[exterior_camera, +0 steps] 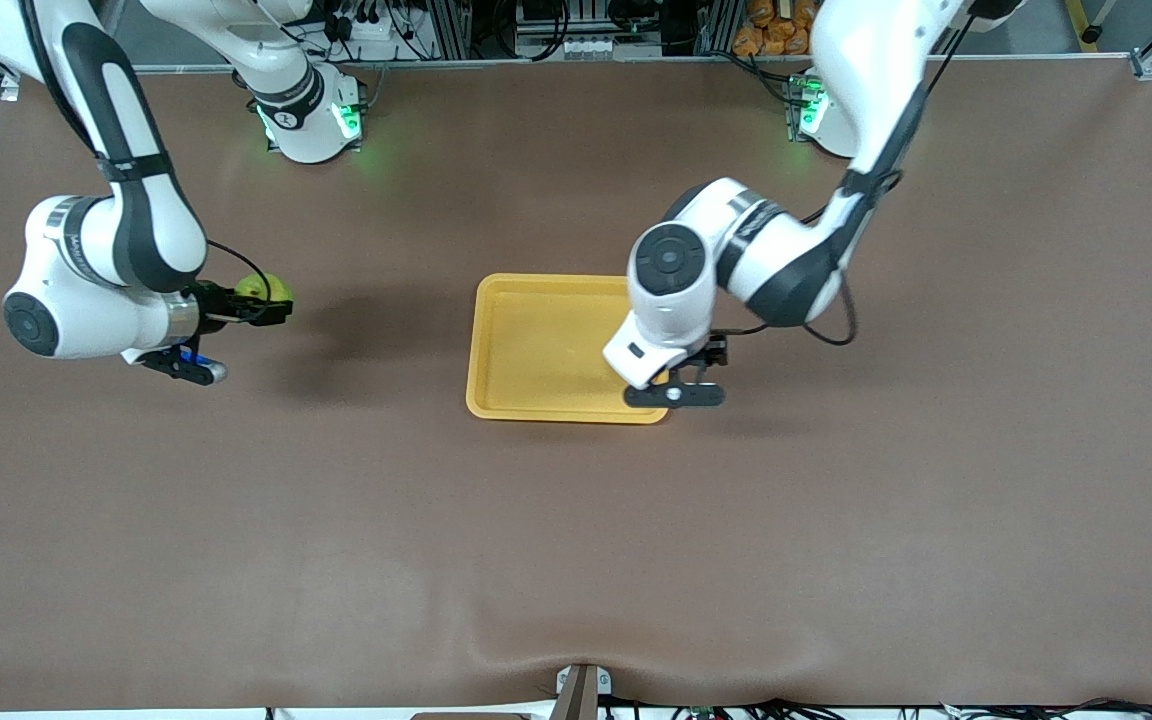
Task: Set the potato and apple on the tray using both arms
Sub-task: 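Lower the potato onto the tray and open the left gripper, then raise the left gripper away while the right gripper carries the apple over the tray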
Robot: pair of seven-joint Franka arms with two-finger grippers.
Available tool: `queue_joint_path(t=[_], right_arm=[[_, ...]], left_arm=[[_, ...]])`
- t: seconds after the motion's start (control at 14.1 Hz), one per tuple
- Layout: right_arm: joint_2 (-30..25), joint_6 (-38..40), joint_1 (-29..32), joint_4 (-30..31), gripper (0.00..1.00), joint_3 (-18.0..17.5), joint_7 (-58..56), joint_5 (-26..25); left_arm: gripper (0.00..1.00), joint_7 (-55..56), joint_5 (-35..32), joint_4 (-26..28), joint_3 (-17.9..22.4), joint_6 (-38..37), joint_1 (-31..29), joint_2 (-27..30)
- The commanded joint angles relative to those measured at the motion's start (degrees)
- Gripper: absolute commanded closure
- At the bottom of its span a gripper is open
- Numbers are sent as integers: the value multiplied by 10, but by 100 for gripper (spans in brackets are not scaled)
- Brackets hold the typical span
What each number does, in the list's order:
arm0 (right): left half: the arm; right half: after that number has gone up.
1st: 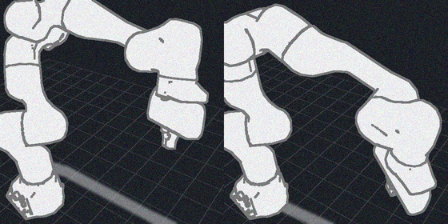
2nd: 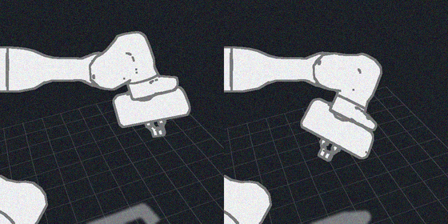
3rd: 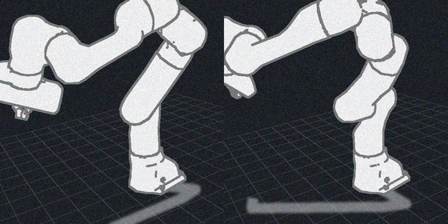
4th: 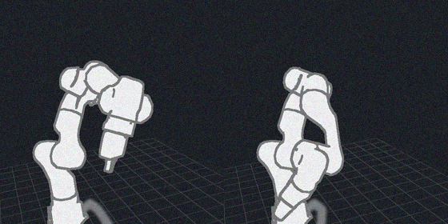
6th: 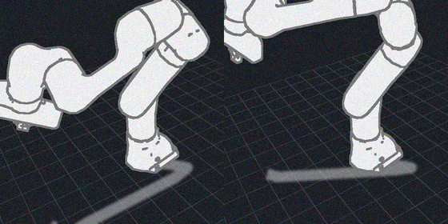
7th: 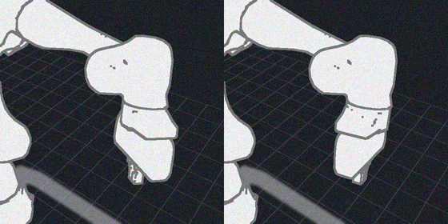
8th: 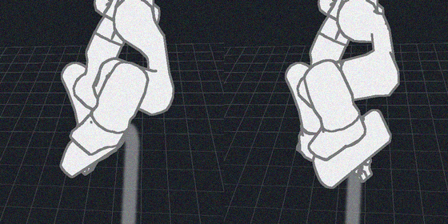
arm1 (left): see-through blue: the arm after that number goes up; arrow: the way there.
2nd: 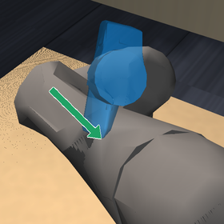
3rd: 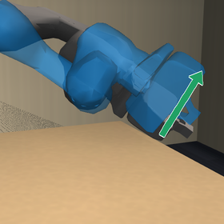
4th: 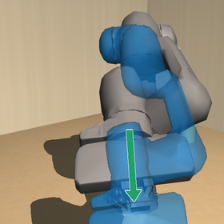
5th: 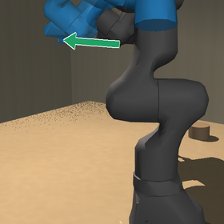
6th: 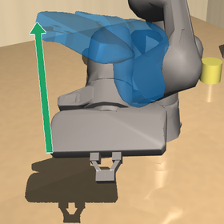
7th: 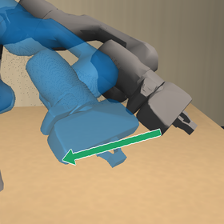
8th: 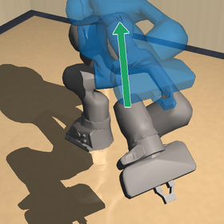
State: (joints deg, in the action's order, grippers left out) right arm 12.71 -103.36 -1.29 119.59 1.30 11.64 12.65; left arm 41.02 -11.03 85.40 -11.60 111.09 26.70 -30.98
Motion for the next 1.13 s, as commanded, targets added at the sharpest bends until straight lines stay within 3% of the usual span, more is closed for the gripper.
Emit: queue_joint_path(t=[0.0,0.35,0.57,0.85,1.06], right_arm=[[0,11,-42,-21,91,5,53,28],[4,7,-100,-47,91,5,147,51],[7,-6,-135,-53,91,5,180,91],[30,-68,-191,-53,89,5,248,97],[62,-110,-237,-68,89,5,295,131]], left_arm=[[0,-28,24,-1,-3,-39,-38,50],[0,-81,24,0,-2,-107,-115,124],[0,-126,24,1,-3,-138,-161,160],[0,-230,24,3,-2,-179,-211,195],[0,-266,25,3,-3,-205,-227,220]])
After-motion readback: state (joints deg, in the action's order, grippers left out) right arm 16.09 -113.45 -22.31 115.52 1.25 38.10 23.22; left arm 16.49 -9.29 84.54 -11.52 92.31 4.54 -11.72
